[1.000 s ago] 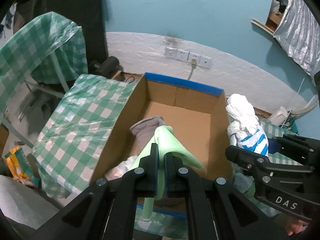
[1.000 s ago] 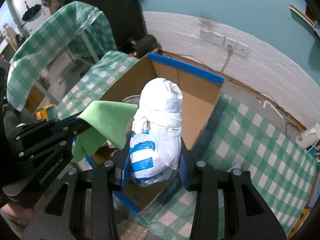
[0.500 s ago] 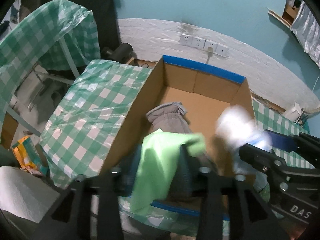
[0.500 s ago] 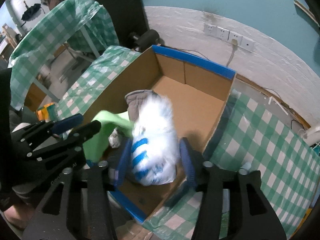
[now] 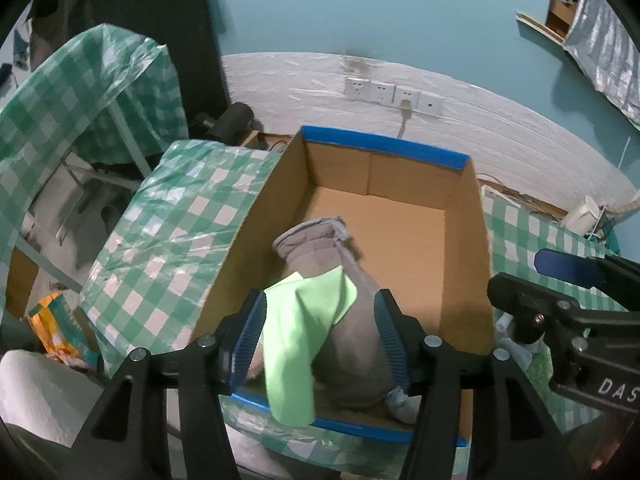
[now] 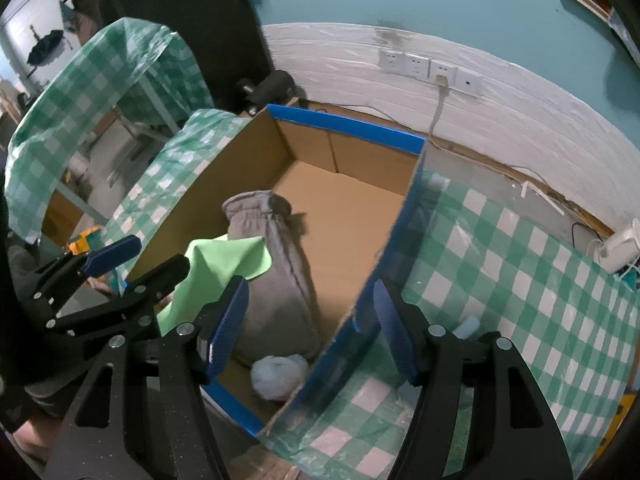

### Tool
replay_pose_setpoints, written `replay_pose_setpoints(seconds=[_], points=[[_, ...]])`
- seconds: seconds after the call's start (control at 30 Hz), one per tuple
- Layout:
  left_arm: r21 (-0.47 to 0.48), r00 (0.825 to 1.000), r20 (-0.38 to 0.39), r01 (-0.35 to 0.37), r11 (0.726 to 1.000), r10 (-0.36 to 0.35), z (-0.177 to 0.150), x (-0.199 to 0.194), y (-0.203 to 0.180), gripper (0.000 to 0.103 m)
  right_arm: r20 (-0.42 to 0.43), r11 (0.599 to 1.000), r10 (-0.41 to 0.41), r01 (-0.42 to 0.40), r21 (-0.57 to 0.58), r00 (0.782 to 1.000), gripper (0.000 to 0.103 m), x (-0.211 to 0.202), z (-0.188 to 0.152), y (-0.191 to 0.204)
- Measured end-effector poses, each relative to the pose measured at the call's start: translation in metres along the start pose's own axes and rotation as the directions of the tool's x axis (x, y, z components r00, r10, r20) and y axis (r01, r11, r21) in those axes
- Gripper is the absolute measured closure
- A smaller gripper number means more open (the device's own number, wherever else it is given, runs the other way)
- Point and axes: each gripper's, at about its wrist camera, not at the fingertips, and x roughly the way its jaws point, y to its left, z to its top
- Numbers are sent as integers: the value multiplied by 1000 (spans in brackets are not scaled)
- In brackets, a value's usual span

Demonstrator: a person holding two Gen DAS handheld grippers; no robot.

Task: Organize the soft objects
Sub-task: 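Lower both held items into the box and open both tools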

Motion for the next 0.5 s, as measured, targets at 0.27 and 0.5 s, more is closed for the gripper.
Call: replay_pose_setpoints(seconds=[0.27,0.5], points=[[51,999,26,18,999,-19,1,-8,-23,39,17,999,-15,14,29,1000,34,-14,-8,-18],[102,999,19,44,994,-46,-1,-11,-49,34,33,996,-48,45,71,998,33,-31,-19,-44]])
